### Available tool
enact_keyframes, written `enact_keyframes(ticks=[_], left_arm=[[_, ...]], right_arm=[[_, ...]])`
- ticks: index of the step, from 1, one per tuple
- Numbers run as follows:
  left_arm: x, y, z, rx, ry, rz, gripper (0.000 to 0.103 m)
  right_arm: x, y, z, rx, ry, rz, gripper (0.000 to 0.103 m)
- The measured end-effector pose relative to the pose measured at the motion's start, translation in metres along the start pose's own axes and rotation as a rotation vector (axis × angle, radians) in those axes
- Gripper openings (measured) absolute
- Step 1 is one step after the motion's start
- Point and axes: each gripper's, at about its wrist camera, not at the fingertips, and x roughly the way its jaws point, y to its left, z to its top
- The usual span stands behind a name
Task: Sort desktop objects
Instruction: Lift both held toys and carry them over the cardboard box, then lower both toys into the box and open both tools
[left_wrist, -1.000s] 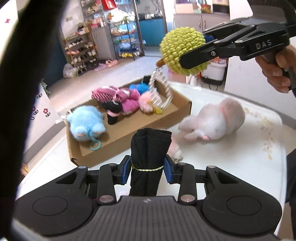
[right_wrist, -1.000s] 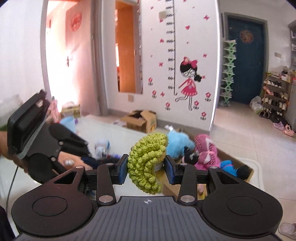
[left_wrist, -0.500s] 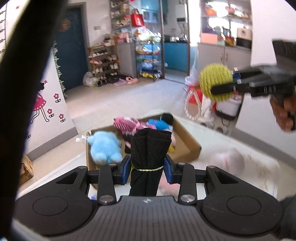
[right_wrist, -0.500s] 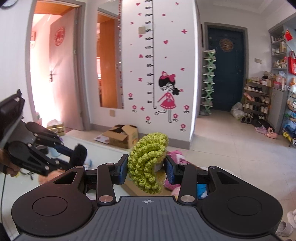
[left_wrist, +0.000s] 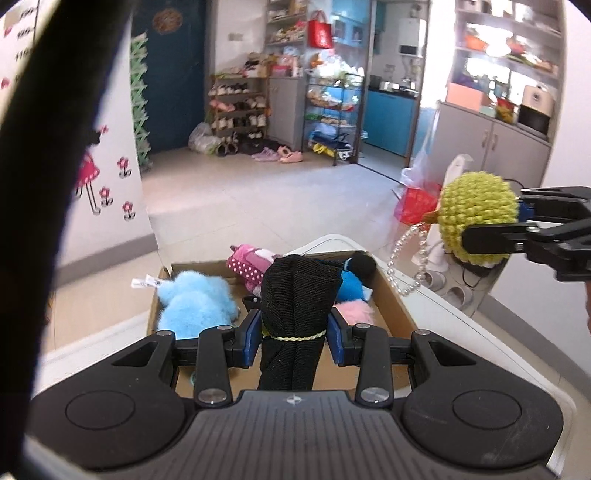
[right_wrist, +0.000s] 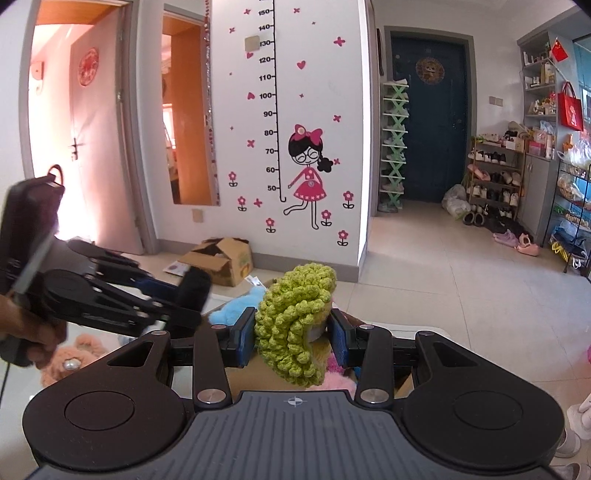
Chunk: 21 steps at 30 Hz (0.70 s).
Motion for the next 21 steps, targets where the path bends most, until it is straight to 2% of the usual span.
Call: enact_keyframes(ticks=[12,17,21], left_arm=[[0.033,0.011,-0.015,-0.116,0.037,0.015,0.034],[0.036,0.017,-0.022,-0.159,0.036,0.016,0.034],[0.033,0.029,-0.027,-0.2,0.038,0.02,0.034]], right_arm=[[0.063,-0.024,0.001,0.001,0.071,-0.051,0.048],[0.083,-0.03,-0.003,0.042,0.094,-0.028,0.048],[0.093,-0.02,-0.01,0.08,0.11,0.055,0.048]])
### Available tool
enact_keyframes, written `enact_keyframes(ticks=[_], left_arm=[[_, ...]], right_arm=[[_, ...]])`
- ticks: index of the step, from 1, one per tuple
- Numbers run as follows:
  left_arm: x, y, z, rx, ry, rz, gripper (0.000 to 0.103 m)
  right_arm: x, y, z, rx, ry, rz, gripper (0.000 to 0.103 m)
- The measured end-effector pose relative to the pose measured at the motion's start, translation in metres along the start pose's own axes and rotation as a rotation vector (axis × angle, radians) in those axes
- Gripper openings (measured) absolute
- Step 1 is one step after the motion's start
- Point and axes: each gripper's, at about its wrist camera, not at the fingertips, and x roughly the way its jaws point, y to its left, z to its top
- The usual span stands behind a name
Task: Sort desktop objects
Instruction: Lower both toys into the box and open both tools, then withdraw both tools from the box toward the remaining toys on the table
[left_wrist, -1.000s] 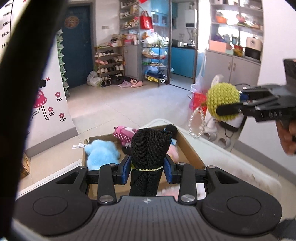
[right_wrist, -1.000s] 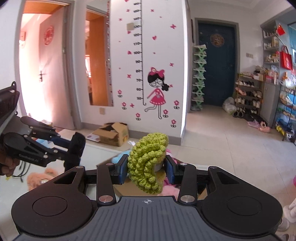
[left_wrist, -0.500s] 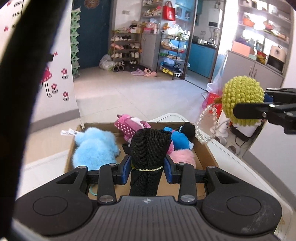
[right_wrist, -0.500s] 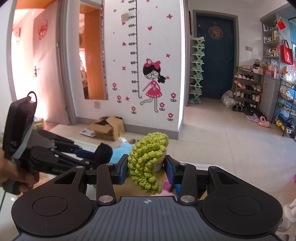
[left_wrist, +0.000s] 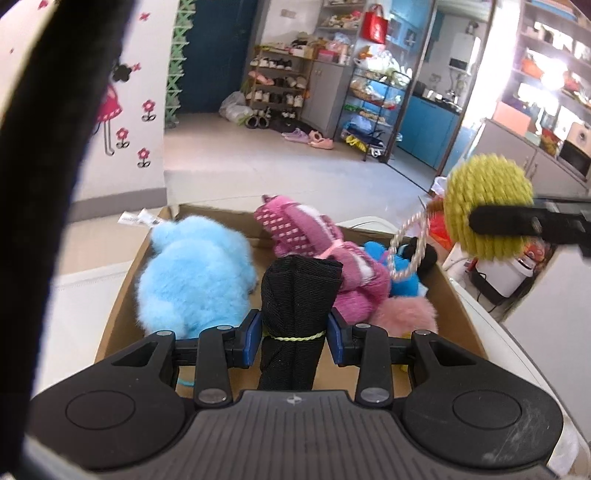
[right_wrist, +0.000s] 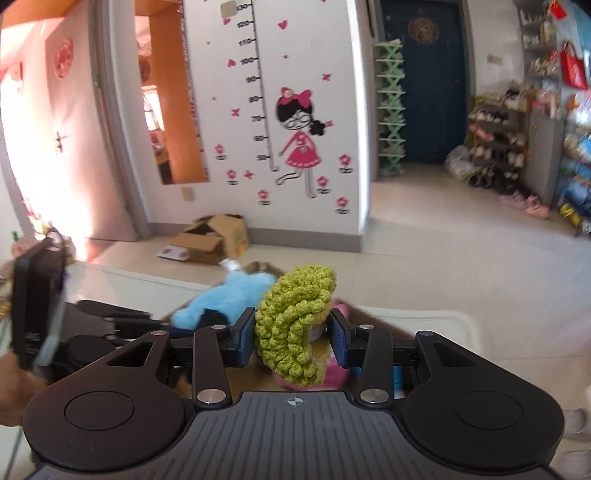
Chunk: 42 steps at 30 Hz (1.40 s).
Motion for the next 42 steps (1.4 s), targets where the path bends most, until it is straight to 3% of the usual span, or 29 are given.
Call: enact_keyframes(ticks=[8,12,14,18,19,30,42], left_arm=[[-0.003,0.007,-0.007,-0.004,0.023,0.028,0.034],[-0.002,0.003,-0.007,0.005,0.043,0.016,0.035],[-0.004,-0.001,-0.007,0.025,0.04,0.032,0.04],[-0.011,-0.008,-0.005,0.046,0.014,0.037,0.074],[-0.013,-0.008,-0.005,0.044,0.012,0.028,0.077],[-0.073,-0.017,-0.011,0.142,-0.01,0.047,0.083],[-0.128,0.017,-0.024,0.093,-0.028,0.108,0.084]], right_arm=[[0.042,0.029,-0.032,-0.009,0.102,0.088,0.048],[0.059,0.028,-0.043,0.004,0.166,0.068,0.05],[0.058,0.025,-0.046,-0.005,0.172,0.023,0.056],[0.033,0.02,-0.039,-0.004,0.123,0.011,0.063],[0.026,0.019,-0.037,-0.005,0.108,0.011,0.063],[-0.042,0.04,-0.04,-0.028,0.026,0.065,0.066],[-0.083,0.071,-0.057,-0.025,-0.017,0.095,0.07]])
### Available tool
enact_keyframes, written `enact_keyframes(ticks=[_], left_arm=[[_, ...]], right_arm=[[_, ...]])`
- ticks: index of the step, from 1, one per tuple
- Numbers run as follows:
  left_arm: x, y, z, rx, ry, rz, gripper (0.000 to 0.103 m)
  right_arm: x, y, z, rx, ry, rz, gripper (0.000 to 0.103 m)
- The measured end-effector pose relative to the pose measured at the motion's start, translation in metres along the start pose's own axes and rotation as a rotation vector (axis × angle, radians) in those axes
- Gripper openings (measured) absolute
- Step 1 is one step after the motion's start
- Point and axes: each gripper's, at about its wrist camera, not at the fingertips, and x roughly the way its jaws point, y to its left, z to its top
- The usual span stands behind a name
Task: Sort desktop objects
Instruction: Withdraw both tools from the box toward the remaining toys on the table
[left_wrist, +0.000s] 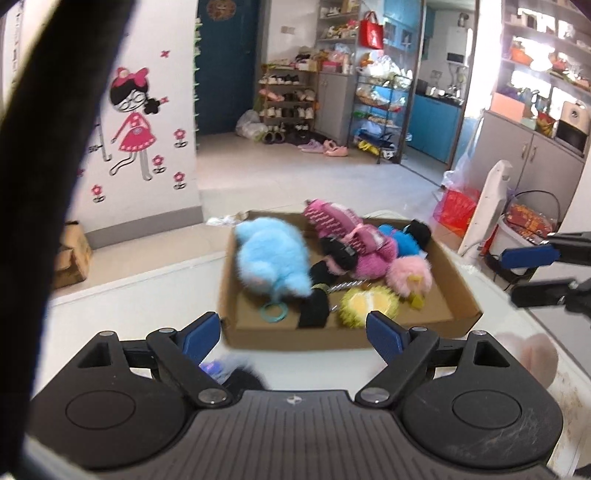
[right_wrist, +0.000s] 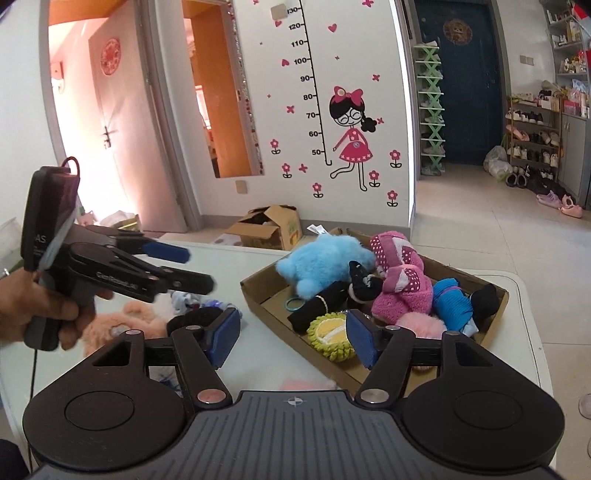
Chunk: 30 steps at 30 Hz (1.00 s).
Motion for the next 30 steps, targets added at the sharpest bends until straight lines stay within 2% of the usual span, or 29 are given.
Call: enact_keyframes(ticks=[9,15,20,22,24,30], left_arm=[[-0.01,0.015,-0.018,0.024,0.051,0.015,0.084],[-0.005,0.01,-0.031,0.106,0.117,-0.039,0.085],[-0.004,0.004,-0.04,0.176,0.165,-0.102,0.089],[-0.007,0.001,-0.043,0.195,0.166,-0.116,0.097],[-0.008,0.002,-0.045,0.205,0.168,-0.121,0.101],[-0.001,0.011,-0.047,0.162,0.197,-0.112,0.102]], right_arm=[[-0.012,0.009,-0.001,0.0,0.0,-0.007,0.07],[-0.013,0.016,-0.001,-0.013,0.01,-0.009,0.071],[-0.01,0.019,-0.002,-0.017,0.03,-0.014,0.078],[-0.01,0.02,-0.005,-0.02,0.033,-0.015,0.081],[-0.008,0.021,-0.009,-0.017,0.04,-0.02,0.087],[0.005,0.027,-0.024,-0.025,0.067,-0.027,0.088]])
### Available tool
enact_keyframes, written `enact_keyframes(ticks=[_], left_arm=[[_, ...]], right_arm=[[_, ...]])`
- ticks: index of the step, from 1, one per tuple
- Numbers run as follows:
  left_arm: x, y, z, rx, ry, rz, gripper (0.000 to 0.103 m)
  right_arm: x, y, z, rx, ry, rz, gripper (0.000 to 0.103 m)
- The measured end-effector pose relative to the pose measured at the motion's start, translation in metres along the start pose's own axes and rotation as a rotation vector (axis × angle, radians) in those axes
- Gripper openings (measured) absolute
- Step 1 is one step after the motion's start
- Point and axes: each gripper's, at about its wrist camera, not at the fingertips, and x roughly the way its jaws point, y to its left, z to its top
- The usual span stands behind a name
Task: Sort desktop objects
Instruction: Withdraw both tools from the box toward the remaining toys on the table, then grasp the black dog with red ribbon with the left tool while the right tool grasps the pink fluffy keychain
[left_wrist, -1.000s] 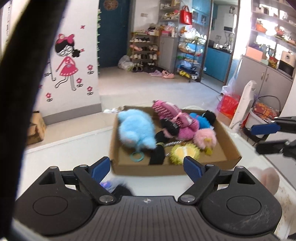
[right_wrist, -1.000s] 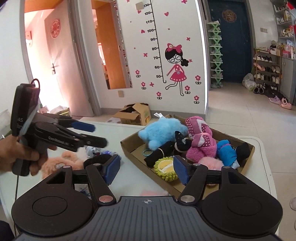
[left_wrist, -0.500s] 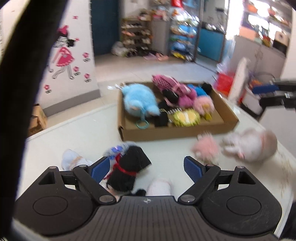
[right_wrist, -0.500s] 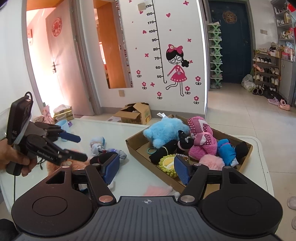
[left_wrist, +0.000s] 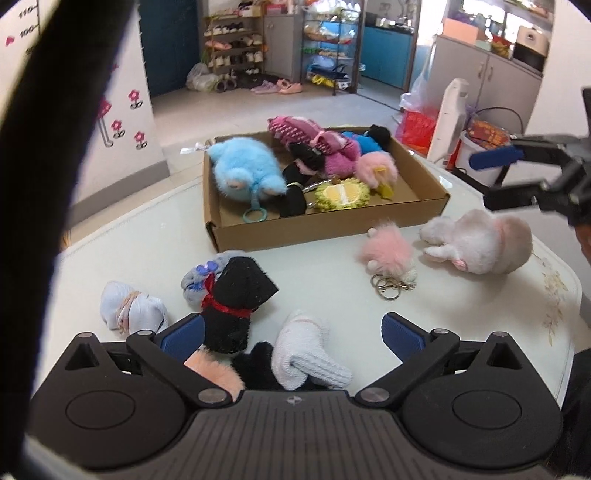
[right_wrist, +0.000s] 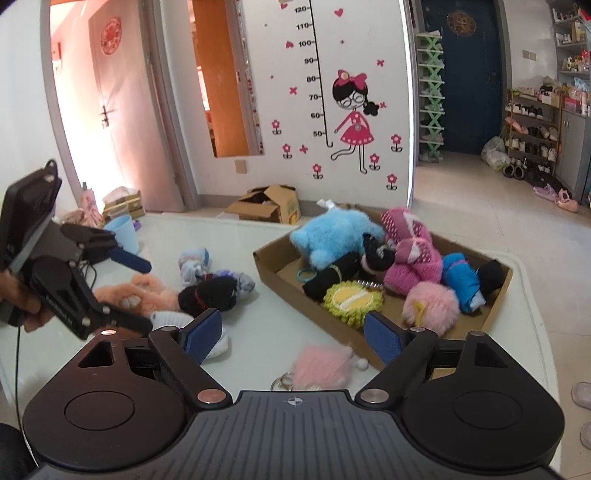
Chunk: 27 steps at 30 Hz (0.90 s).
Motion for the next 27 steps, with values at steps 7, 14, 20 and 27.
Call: enact_keyframes(ticks=[7,14,20,27], left_arm=[[0.02,0.018,0.006,-0.086,0.024,0.011,0.102],[0.044,0.035,0.012,-0.123,0.053,0.019,0.102],[0.057,0.038,0.009,-0.056,0.077,0.036,0.102],[0.066,0.05,0.003,-0.057,0.078,0.009,0.102]], right_arm=[[0.026,0.012,-0.023,-0.007,0.015,-0.03,0.088],[0.054,0.024,-0.046,-0.029,0.013,-0.099,0.088],[0.069,0.029,-0.061,-0.019,-0.011,-0.162,0.088],[0.088,0.031,-0.072,-0.023,-0.001,-0.189,0.088]])
